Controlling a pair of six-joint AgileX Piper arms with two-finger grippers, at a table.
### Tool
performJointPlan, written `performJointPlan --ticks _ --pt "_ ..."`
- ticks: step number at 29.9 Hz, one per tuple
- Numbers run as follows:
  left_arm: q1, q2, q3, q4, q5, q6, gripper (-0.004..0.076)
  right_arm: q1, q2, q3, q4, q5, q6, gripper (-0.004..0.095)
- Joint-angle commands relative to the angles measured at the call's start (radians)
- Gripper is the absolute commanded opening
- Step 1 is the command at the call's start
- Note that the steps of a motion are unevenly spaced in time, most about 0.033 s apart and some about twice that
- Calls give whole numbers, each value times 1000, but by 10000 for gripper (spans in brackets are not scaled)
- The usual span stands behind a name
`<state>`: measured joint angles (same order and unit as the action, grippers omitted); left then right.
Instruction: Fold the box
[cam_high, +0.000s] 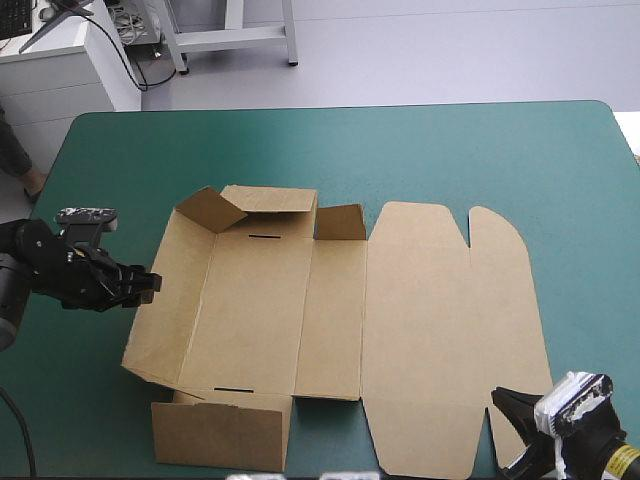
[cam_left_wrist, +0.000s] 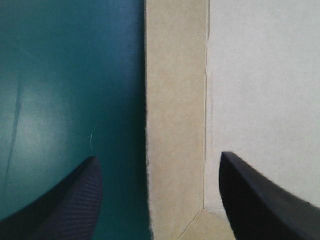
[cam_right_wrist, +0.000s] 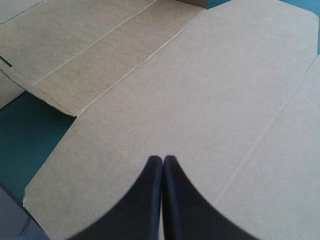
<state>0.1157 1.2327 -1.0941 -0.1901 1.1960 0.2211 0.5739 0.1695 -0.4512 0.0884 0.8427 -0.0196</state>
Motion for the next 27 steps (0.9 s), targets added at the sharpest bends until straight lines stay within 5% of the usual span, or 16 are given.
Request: performJointPlan --ticks 1,4,27 --pt "102 24 -34 -119 35 122 474 -5 13 -25 6 -72 -10 -17" --pt "175 84 -34 -237 101 216 474 -5 13 -25 6 -72 -10 -17" --pt "204 272 173 -518 59 459 467 -5 13 -25 6 -72 -10 -18"
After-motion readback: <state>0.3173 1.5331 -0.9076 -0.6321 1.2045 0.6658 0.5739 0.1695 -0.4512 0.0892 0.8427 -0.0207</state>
